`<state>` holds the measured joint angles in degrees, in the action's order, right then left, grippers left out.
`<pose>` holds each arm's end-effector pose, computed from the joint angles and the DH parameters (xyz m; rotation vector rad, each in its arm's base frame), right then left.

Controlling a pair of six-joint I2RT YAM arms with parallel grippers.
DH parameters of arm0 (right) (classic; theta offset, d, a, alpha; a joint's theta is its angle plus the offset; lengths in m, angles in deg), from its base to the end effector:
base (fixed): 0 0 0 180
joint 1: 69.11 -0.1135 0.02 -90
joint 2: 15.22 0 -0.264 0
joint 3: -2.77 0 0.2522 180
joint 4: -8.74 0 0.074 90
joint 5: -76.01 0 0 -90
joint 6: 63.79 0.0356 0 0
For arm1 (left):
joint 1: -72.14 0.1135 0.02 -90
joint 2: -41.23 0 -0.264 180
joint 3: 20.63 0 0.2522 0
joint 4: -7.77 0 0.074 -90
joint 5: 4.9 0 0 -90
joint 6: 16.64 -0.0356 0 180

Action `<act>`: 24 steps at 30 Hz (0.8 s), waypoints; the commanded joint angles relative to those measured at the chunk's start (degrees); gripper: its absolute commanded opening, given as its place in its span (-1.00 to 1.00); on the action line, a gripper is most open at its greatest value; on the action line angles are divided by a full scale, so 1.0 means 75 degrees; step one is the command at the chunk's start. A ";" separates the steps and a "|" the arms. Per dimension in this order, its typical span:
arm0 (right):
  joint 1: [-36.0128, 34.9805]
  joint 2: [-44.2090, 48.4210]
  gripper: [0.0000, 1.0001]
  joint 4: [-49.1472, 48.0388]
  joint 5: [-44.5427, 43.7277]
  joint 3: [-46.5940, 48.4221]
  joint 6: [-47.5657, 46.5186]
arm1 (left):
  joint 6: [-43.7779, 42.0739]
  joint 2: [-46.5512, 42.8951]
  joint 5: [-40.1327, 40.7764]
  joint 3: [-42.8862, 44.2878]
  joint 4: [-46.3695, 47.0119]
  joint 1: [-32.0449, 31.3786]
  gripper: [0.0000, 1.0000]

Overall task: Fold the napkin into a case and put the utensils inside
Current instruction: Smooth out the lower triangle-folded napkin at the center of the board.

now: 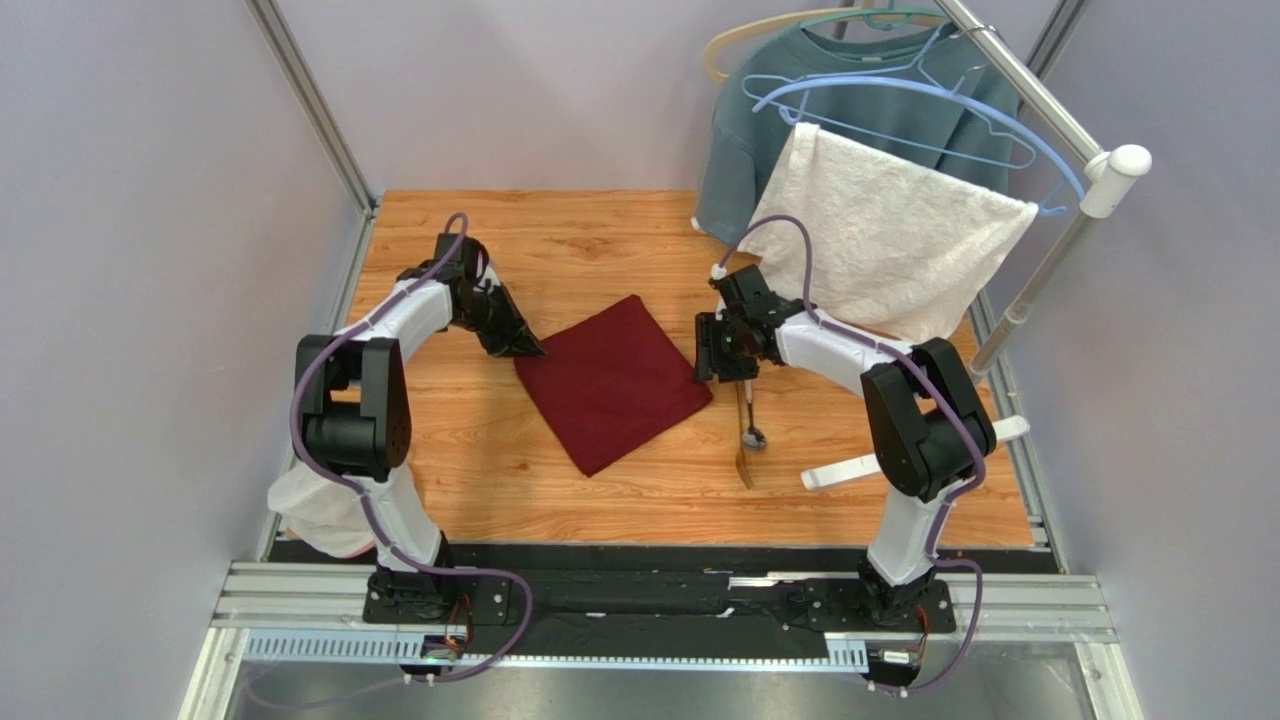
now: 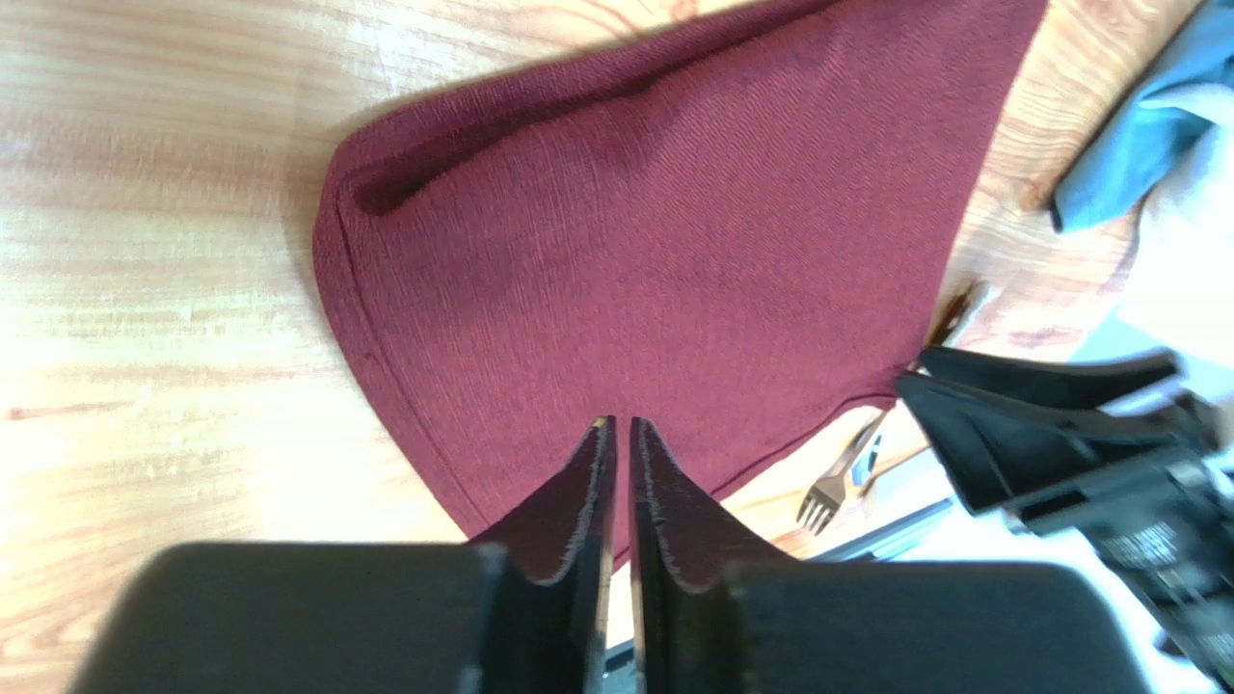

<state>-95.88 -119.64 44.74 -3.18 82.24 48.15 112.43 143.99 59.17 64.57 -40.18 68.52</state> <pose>0.3249 0.1714 0.1675 -0.1805 2.7035 0.5229 0.3610 -0.0384 0.1984 -0.7178 2.7044 -0.8200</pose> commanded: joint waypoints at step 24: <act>-0.0088 -0.4076 -0.81 -0.2531 0.2719 0.5253 0.2149 | -0.0076 0.1252 0.0411 0.0752 -0.0327 0.0787 -0.99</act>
<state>-97.93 -148.36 33.42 13.54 118.44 60.56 112.74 153.08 61.44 69.40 -41.91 72.65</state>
